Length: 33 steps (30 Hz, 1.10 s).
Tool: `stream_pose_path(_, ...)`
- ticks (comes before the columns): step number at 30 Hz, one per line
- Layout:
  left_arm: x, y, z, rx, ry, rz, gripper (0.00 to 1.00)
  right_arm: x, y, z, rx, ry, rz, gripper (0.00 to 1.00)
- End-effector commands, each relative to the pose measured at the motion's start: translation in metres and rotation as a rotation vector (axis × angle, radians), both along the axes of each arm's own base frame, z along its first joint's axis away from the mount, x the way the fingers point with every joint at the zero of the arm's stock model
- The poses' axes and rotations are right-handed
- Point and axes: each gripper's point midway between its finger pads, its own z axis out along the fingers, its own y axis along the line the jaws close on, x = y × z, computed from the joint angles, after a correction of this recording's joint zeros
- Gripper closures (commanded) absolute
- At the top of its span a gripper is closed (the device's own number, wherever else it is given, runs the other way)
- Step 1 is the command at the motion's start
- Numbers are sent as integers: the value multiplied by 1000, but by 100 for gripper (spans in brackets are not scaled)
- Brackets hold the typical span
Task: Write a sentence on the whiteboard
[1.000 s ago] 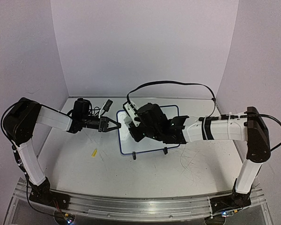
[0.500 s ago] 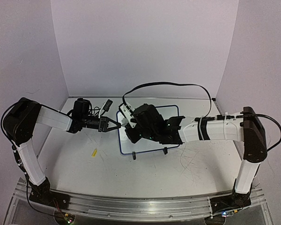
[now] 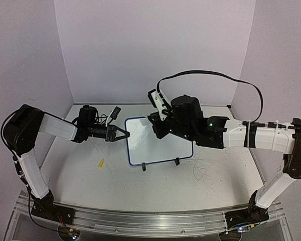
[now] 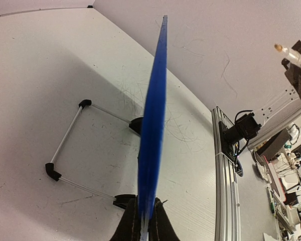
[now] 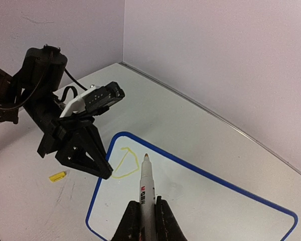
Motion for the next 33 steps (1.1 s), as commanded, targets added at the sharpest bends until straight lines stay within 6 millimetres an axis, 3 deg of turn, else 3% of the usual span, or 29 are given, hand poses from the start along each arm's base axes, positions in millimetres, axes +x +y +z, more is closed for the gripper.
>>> stream_pose_path(1, 4, 1, 15, 3, -38, 20, 100, 3, 9, -8, -61, -46, 64, 100)
stream_pose_path(23, 5, 2, 16, 13, -48, 29, 100, 4, 33, -27, -82, -17, 135, 100)
stream_pose_path(29, 5, 2, 14, 16, -45, 28, 100, 15, 20, -26, -102, -66, 53, 100)
stream_pose_path(33, 5, 2, 14, 17, -45, 26, 100, 15, 24, -26, -92, -61, 64, 100)
